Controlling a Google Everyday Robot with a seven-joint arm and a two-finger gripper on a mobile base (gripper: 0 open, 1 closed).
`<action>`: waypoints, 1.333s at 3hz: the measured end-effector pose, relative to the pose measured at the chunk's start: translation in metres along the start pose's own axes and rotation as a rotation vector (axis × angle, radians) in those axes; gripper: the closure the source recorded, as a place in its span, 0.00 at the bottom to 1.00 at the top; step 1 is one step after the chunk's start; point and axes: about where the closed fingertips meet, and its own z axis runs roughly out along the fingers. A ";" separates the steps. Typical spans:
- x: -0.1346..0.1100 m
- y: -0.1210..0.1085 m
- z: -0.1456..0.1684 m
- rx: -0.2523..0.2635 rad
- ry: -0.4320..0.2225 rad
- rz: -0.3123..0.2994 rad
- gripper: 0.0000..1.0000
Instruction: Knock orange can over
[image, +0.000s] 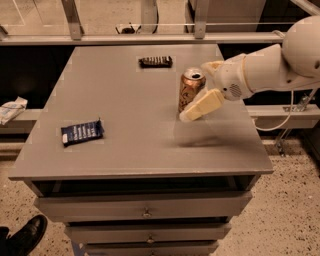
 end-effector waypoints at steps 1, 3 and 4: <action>-0.014 -0.001 0.029 -0.008 -0.073 0.012 0.00; -0.097 0.015 0.110 -0.066 -0.236 0.005 0.00; -0.132 0.025 0.137 -0.094 -0.282 -0.005 0.00</action>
Offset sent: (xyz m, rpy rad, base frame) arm 0.0481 0.1222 0.0033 0.2329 -0.0582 0.0631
